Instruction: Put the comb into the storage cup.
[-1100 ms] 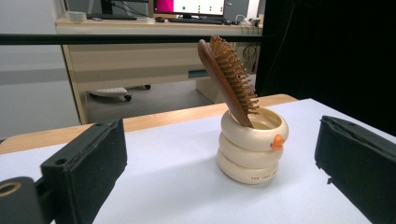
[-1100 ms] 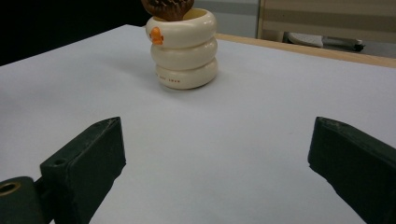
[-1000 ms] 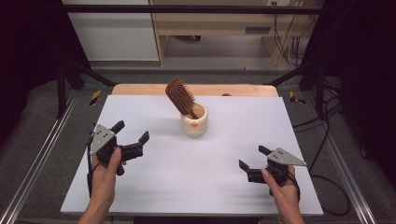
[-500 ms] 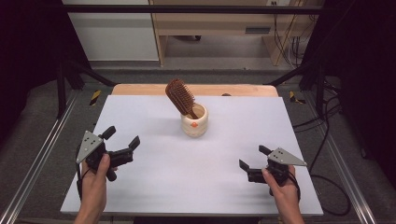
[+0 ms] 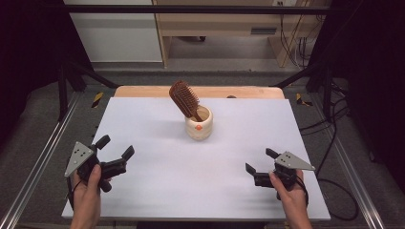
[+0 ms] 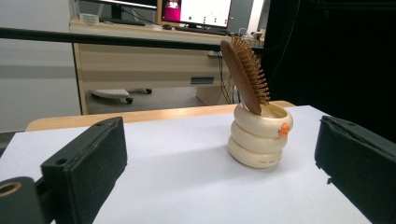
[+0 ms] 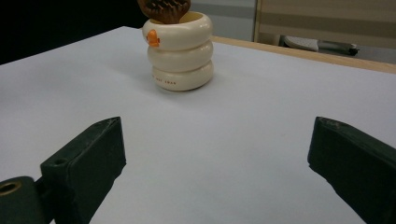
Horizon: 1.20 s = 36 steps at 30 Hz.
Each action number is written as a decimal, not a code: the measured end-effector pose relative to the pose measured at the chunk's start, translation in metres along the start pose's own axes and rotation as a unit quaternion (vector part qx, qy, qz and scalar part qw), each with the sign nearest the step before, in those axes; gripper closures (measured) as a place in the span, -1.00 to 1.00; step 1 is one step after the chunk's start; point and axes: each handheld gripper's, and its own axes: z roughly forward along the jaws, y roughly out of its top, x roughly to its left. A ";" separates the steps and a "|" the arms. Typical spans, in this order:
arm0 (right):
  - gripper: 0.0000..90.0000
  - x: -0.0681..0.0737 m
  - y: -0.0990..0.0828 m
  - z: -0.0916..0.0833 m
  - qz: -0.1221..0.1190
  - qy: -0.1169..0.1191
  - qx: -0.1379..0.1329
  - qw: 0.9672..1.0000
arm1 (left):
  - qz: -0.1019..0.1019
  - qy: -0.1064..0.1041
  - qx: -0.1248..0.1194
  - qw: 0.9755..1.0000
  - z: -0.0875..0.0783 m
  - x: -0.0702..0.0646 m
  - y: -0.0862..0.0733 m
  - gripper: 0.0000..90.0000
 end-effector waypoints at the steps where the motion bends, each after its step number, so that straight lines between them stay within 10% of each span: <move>1: -0.90 0.000 0.000 -0.001 -0.001 -0.001 0.000 1.000 | 0.000 0.000 -0.001 1.000 -0.002 0.001 -0.002 -0.94; 18: -0.90 -0.006 0.000 -0.012 0.000 -0.011 -0.014 1.000 | -0.002 -0.004 0.002 1.000 -0.012 0.006 -0.029 -0.93; 36: -0.90 -0.008 -0.004 -0.017 -0.010 -0.014 -0.027 0.999 | 0.022 -0.059 0.019 0.998 -0.011 -0.010 -0.045 -0.93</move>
